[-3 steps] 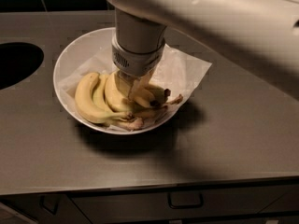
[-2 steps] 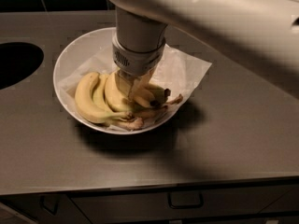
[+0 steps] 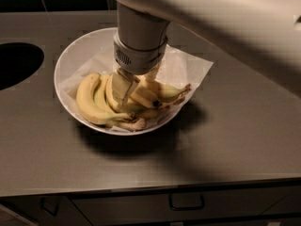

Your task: Pick banana from white bowl

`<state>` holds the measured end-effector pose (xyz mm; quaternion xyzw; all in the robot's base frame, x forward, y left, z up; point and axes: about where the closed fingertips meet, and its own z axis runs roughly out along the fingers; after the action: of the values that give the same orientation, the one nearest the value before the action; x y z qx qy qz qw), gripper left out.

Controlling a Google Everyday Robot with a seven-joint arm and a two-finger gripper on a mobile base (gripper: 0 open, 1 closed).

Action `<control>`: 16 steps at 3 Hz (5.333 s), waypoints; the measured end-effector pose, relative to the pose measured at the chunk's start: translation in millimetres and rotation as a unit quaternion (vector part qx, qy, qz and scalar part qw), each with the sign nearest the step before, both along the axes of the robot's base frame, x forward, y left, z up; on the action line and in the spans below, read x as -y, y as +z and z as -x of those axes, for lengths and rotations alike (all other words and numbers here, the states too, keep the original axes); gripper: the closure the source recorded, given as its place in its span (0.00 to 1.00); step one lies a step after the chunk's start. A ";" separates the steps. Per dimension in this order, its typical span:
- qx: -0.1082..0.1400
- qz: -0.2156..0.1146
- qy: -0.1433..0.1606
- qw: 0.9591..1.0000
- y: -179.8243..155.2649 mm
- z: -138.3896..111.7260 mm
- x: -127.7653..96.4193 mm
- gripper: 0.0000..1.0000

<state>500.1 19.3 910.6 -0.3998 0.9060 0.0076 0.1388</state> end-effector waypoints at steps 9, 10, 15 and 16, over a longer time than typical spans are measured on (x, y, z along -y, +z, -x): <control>0.030 0.004 0.013 0.999 8.5 -0.9 -0.8 0.43; 0.031 0.001 0.019 0.999 13.5 -0.2 -3.0 0.39; 0.005 -0.006 0.022 1.000 2.2 -12.2 6.7 0.53; 0.001 -0.006 0.020 1.000 -0.8 -13.7 8.2 0.53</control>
Offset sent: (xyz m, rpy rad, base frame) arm 0.0102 -0.0028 -0.0797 -0.0134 0.1152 -0.0009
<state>513.7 11.1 909.8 -0.4175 0.8974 0.0151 0.1418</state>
